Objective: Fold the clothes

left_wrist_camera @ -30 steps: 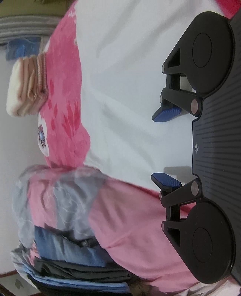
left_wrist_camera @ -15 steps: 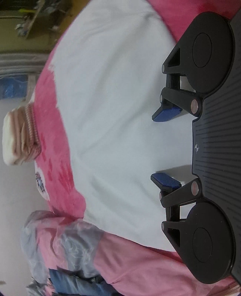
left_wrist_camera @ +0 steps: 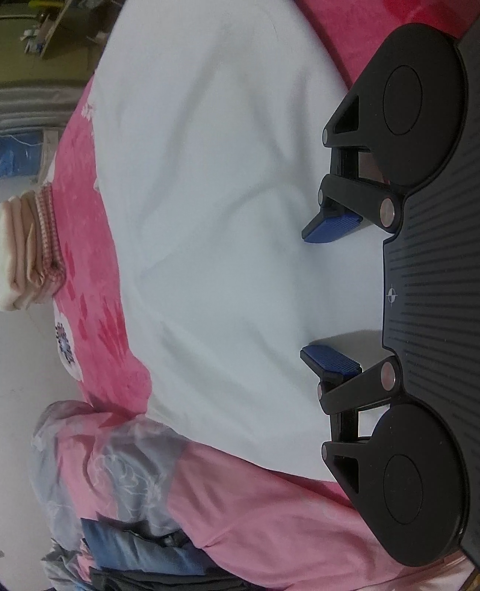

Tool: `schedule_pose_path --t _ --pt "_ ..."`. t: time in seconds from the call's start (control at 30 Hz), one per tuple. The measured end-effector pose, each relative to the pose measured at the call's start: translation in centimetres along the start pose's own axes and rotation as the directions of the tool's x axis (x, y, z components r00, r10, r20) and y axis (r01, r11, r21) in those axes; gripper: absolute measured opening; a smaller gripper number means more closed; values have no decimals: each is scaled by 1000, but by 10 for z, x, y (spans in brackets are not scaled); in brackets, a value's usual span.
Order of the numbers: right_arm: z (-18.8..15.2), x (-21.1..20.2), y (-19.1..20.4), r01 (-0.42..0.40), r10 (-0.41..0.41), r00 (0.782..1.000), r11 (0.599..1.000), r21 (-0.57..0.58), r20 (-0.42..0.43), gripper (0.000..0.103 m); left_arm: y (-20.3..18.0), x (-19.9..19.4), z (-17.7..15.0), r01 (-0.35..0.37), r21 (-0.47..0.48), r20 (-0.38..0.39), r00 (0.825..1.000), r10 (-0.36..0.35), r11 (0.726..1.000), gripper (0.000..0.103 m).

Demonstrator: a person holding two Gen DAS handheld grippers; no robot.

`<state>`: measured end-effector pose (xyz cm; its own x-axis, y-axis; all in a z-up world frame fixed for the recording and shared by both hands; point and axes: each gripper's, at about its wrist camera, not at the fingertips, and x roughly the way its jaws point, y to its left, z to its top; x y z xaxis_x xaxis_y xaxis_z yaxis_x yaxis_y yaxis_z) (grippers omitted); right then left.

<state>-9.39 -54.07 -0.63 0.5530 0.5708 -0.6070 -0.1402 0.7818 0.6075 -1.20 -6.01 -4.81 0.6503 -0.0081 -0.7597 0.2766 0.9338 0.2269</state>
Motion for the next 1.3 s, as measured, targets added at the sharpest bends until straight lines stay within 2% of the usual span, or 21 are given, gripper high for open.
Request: schedule_pose_path --t 0.07,0.13,0.27,0.3,0.37,0.43,0.5,0.57,0.63,0.73,0.83,0.87,1.07,1.17,1.3 --pt "-8 16 -16 95 -94 992 995 12 -81 3 0 1 -1 0 -4 -3 1000 0 1000 62" --pt "-15 20 -26 155 -151 983 987 31 -102 0 -1 0 -1 -3 9 0 1000 3 1000 62" --pt "-9 -7 -22 229 -227 973 969 90 -33 1 0 -1 -2 -1 7 -2 1000 1 1000 62" --pt "-7 -12 -11 256 -255 967 966 43 -14 2 0 -1 -2 1 1 -6 1000 -1 1000 62" --pt "1 -16 19 265 -263 964 961 -85 31 2 2 -1 -1 6 -9 -11 1000 -6 1000 62" --pt "5 -5 56 231 -227 973 940 -251 44 4 2 -1 -1 9 -15 -12 1000 -9 1000 62" --pt "8 15 98 168 -172 985 888 -428 31 10 2 -1 -1 7 -18 -13 1000 -8 1000 62" --pt "1 45 136 115 -147 989 790 -602 -3 28 2 -2 -1 8 -20 -16 1000 -8 1000 62" --pt "-9 79 161 65 -147 988 689 -721 -51 29 4 -2 -1 8 -26 -19 1000 -8 1000 62" --pt "-25 120 183 9 -162 982 563 -827 -99 29 8 -3 -2 5 -42 -24 1000 -6 999 62" --pt "-38 142 191 -48 -173 974 470 -882 -146 28 12 -2 -2 6 -58 -28 1000 -8 998 62" --pt "-41 146 192 -60 -178 972 452 -890 -156 27 12 -2 -2 8 -60 -28 1000 -10 998 62" --pt "-52 166 189 -76 -208 962 410 -909 -174 19 13 0 -3 12 -59 -22 1000 -13 998 64" --pt "-54 170 187 -83 -212 959 418 -904 -186 17 14 1 -4 13 -59 -21 1000 -15 998 65" --pt "-57 171 186 -83 -218 958 408 -909 -185 16 14 2 -4 15 -64 -21 1000 -16 998 66"
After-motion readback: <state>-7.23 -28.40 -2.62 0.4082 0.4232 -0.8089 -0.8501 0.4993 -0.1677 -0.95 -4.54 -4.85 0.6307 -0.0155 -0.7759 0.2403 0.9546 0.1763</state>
